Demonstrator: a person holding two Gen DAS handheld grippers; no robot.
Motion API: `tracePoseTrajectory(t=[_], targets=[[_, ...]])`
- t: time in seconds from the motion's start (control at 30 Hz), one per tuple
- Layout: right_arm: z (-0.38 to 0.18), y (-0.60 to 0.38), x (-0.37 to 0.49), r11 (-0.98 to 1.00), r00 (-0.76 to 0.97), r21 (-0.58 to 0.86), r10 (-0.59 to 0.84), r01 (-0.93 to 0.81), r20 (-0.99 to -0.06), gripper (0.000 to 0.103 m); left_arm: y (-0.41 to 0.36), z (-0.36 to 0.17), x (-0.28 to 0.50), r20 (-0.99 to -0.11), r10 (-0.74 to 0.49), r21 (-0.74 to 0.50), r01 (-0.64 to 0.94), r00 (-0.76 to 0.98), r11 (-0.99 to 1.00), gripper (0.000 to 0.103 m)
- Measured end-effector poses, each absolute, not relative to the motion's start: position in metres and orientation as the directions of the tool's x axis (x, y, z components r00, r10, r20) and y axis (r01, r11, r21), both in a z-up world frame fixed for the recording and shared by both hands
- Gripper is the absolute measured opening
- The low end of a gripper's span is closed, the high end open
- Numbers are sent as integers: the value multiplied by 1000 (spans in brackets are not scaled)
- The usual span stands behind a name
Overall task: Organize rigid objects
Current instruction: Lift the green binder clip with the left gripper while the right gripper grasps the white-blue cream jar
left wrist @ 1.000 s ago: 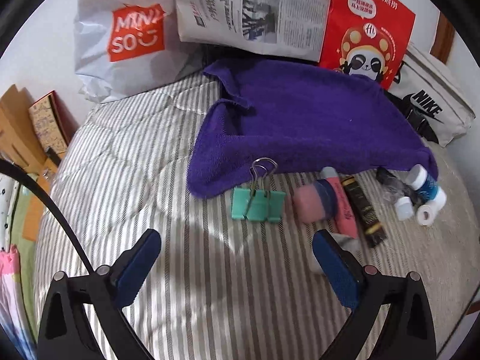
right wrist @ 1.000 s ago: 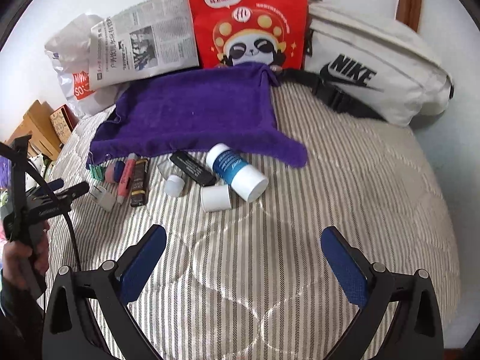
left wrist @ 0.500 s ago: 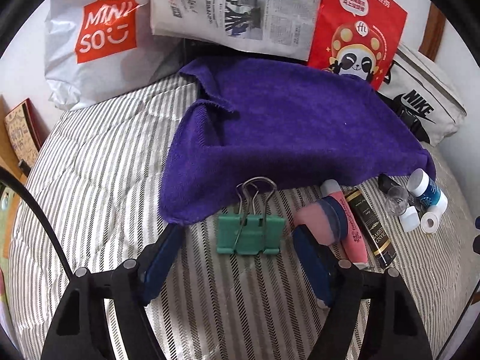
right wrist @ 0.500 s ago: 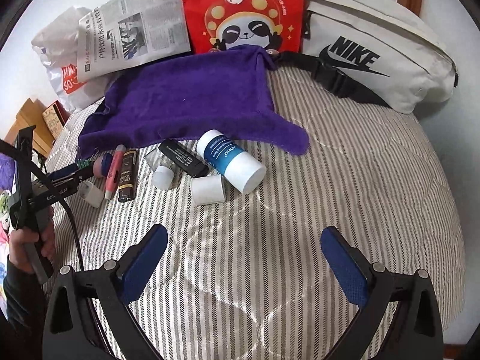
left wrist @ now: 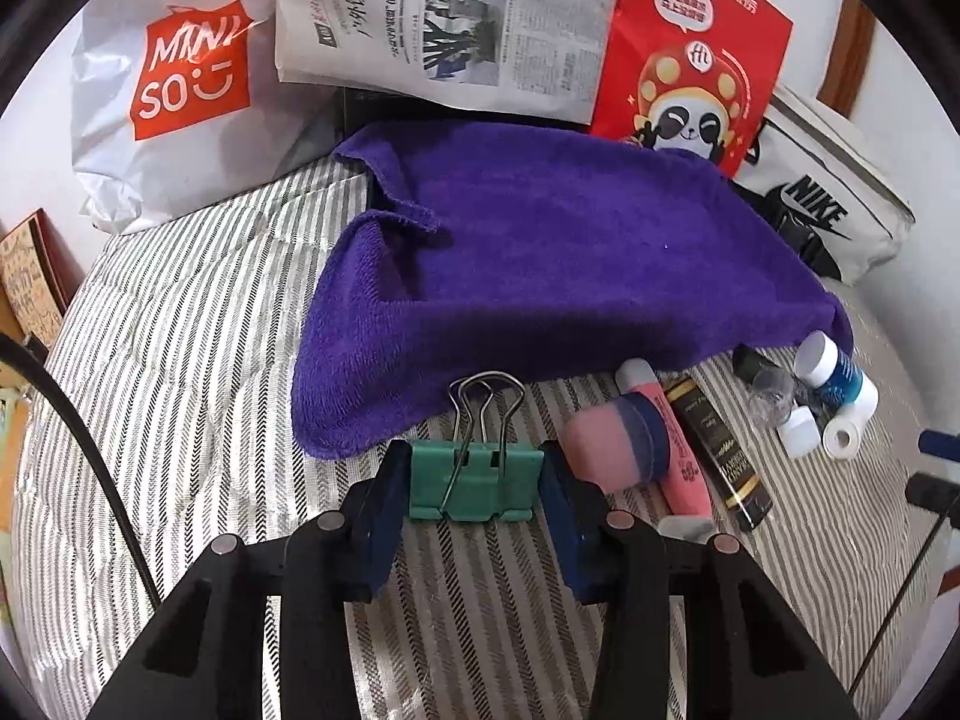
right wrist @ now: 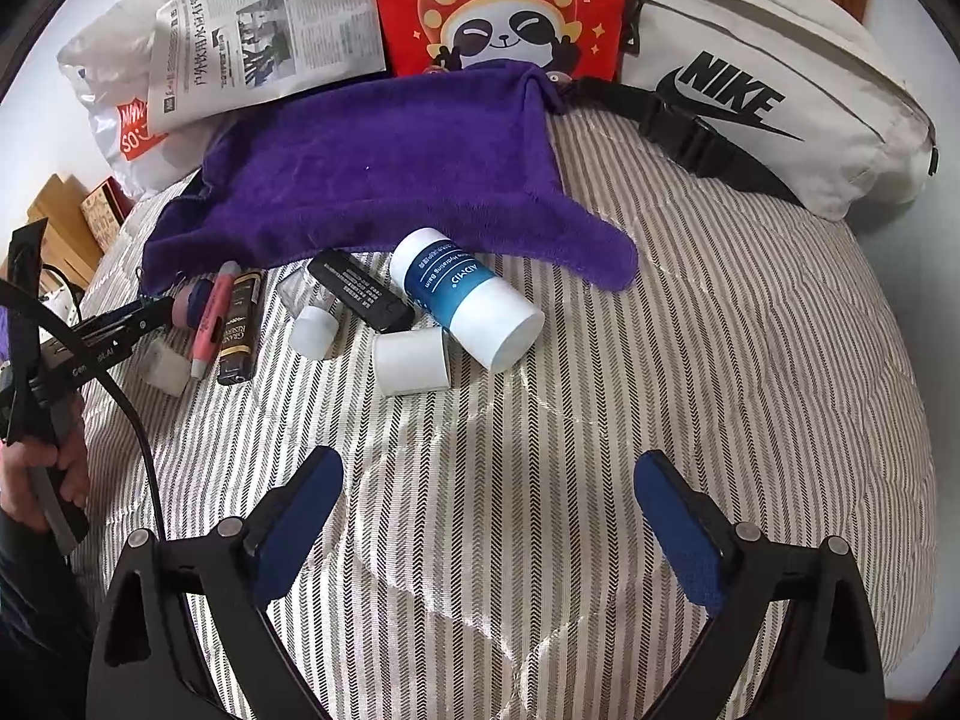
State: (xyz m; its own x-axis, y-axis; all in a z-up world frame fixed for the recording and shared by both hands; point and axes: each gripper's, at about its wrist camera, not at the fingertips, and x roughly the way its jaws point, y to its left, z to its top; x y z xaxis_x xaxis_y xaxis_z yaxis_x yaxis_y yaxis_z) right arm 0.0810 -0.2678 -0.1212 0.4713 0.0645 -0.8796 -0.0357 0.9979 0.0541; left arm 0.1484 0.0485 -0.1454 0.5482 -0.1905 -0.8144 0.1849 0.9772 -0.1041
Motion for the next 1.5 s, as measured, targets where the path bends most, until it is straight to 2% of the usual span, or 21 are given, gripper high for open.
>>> tracePoseTrajectory(t=[0.37,0.63,0.77,0.87,1.13,1.27,1.5], targets=[[-123,-276,90,998,495,44,60,-43,-867,97,70,-145,111,-833,-129,-64,137,539,988,40],[-125,-277,117,996,528,30,70,-83,-846,90,65,-147,111,-825,-101,-28,138,556,990,40],[-127,-275,131,993,529,18,79,-119,-845,81,65,-147,110,-825,-101,-26,141,556,990,40],[-127,-271,141,988,529,17,95,-151,-843,79,65,-147,110,-824,-93,-24,131,559,991,40],[-137,-258,162,970,492,-9,115,-244,-863,65,65,-147,110,-825,-94,-26,128,558,991,40],[-143,-247,159,954,437,-6,132,-300,-890,47,65,-147,110,-822,-93,-29,122,562,992,40],[-153,-239,165,950,443,-37,109,-309,-890,47,66,-147,109,-818,-93,-29,120,568,992,40]])
